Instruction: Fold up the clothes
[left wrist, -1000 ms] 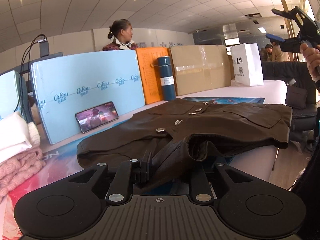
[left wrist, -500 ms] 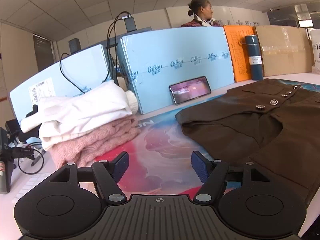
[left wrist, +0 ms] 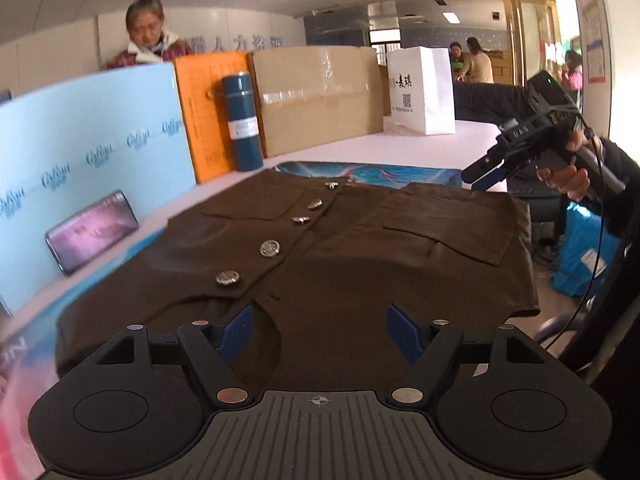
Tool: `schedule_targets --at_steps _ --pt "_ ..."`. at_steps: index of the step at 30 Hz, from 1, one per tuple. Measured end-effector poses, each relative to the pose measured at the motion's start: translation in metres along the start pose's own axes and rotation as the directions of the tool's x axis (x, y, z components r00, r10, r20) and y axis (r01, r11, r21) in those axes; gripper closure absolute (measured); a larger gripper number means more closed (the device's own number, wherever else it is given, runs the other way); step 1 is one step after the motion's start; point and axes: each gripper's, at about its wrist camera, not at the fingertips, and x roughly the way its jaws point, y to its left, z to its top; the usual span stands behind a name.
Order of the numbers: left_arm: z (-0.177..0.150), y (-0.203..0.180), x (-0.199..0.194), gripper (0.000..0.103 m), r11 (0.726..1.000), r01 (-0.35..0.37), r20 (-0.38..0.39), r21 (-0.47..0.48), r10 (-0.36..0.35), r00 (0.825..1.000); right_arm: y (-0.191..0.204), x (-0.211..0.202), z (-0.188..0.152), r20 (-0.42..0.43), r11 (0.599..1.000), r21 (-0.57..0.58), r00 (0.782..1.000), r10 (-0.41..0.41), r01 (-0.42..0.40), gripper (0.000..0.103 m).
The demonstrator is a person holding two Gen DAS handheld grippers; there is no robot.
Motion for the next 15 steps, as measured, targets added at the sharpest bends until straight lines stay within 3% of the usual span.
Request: schedule_targets --at_steps 2,4,7,8,10,12,13,15 --pt "0.005 0.006 0.016 0.022 0.990 0.038 -0.057 -0.134 -0.046 0.997 0.000 0.002 -0.003 -0.004 1.000 0.003 1.000 -0.006 0.006 0.020" --pt "0.007 0.010 0.028 0.022 0.976 -0.007 -0.099 -0.217 -0.015 0.995 0.001 0.003 -0.005 0.006 1.000 0.005 1.000 -0.008 0.008 0.023" --pt "0.004 0.022 0.042 0.022 0.940 -0.015 -0.133 -0.340 -0.033 0.991 0.003 0.003 -0.008 0.019 1.000 -0.001 1.000 -0.018 0.018 0.037" --pt "0.002 0.023 0.046 0.018 0.933 -0.002 -0.135 -0.360 -0.050 0.990 0.003 0.003 -0.009 0.021 0.999 -0.006 0.999 -0.034 0.035 0.048" --pt "0.002 0.019 0.049 0.005 0.933 0.009 -0.122 -0.360 -0.057 0.991 0.003 0.002 -0.009 0.032 0.998 -0.012 0.998 -0.055 0.056 0.055" --pt "0.000 0.014 0.052 0.005 0.935 0.010 -0.110 -0.355 -0.053 0.993 0.003 0.001 -0.008 0.052 0.998 -0.014 0.997 -0.060 0.060 0.062" --pt "0.000 0.010 0.052 0.008 0.939 -0.014 -0.107 -0.343 -0.024 0.994 0.004 0.001 -0.007 0.062 0.998 -0.014 0.996 -0.062 0.063 0.067" --pt "-0.002 0.000 0.050 0.055 0.952 -0.120 -0.111 -0.282 0.092 0.990 0.004 0.000 -0.006 0.082 0.998 -0.016 0.994 -0.066 0.068 0.073"
